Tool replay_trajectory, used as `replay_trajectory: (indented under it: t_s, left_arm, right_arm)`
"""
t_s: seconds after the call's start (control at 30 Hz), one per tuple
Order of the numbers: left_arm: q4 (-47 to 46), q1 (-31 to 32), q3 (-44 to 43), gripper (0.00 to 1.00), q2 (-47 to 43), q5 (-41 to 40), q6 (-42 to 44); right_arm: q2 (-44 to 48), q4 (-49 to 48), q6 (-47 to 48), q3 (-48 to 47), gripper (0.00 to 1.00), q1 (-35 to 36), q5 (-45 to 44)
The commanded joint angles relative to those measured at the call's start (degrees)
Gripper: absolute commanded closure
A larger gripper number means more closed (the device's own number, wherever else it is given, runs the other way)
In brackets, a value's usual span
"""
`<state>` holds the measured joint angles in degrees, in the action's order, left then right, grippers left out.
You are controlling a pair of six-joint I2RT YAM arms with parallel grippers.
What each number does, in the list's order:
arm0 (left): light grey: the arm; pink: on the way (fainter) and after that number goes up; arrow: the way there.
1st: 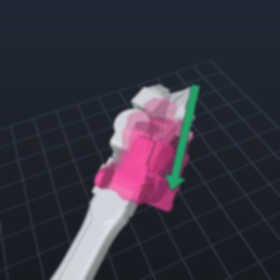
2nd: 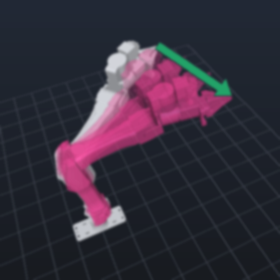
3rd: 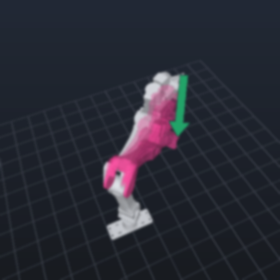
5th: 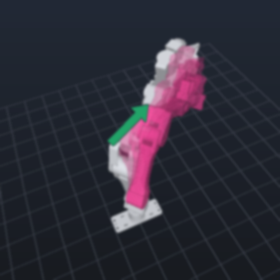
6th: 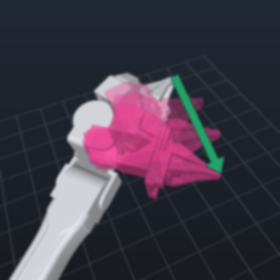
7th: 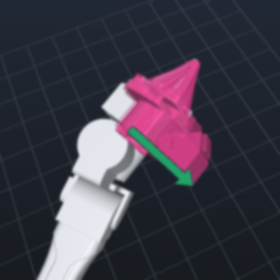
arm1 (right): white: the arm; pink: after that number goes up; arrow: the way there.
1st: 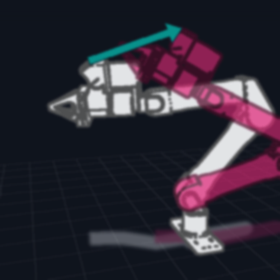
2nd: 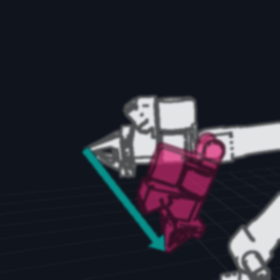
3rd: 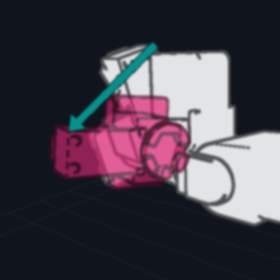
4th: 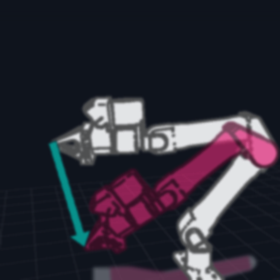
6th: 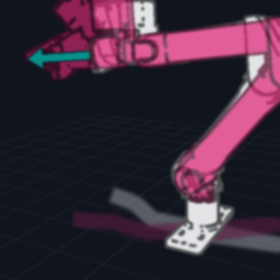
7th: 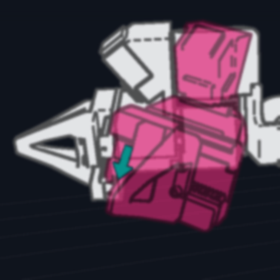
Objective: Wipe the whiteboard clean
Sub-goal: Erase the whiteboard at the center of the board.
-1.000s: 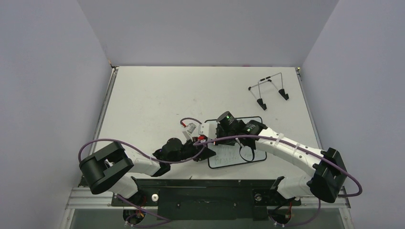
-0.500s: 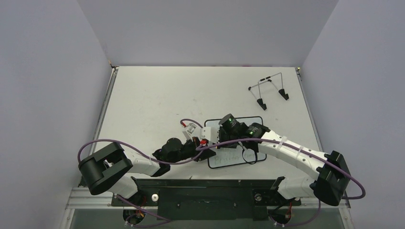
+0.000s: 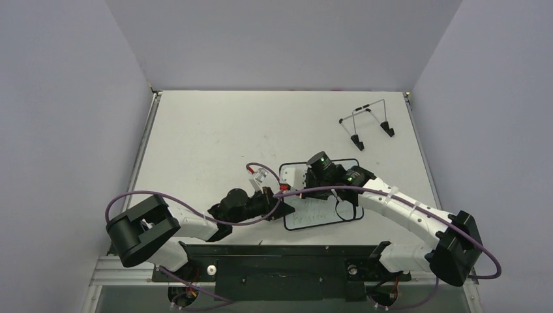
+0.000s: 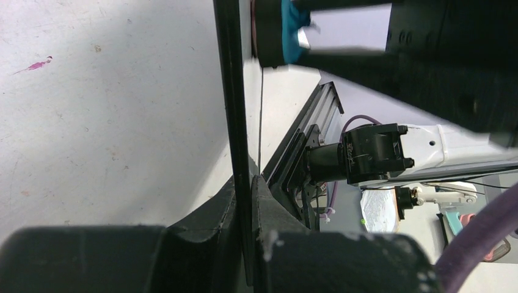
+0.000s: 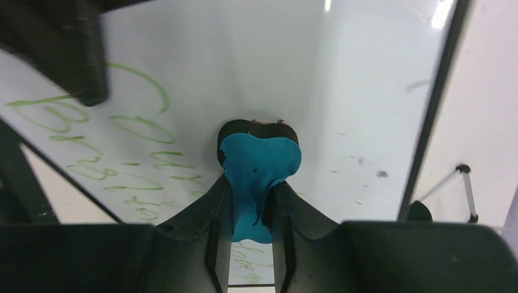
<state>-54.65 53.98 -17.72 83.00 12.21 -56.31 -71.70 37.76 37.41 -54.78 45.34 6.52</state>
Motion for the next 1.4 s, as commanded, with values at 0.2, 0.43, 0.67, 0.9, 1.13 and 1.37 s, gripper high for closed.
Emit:
replay_trajectory:
  t_s: [0.2, 0.43, 0.67, 0.9, 1.13, 1.37]
  left_arm:
    - [-6.11, 0.78, -1.66, 1.0, -1.45, 1.88, 3.76]
    - [-6.34, 0.8, -1.65, 1.0, -1.5, 2.19, 3.67]
    - [-6.34, 0.83, -1.79, 1.0, -1.36, 2.1, 3.58]
    - [-6.1, 0.78, -2.25, 1.0, -1.08, 2.28, 3.58]
    - [-5.93, 0.78, -2.53, 1.0, -1.0, 2.21, 3.7]
    - [-5.82, 0.81, -2.85, 1.0, -0.78, 2.39, 3.76]
  right_arm:
    - [1.55, -7.13, -7.11, 1.02, 1.0, -3.55, -5.61]
    - [3.95, 4.52, 5.48, 2.94, 1.0, -4.56, 9.17]
    - [5.16, 0.43, 1.89, 4.09, 1.0, -5.11, 3.84]
    - [4.72, -5.93, -3.69, 4.6, 1.0, -7.59, -4.52]
    - [2.79, 0.75, 0.43, 2.62, 1.0, -7.13, 1.37]
    - [3.25, 6.43, 7.59, 2.79, 1.0, -3.51, 7.92]
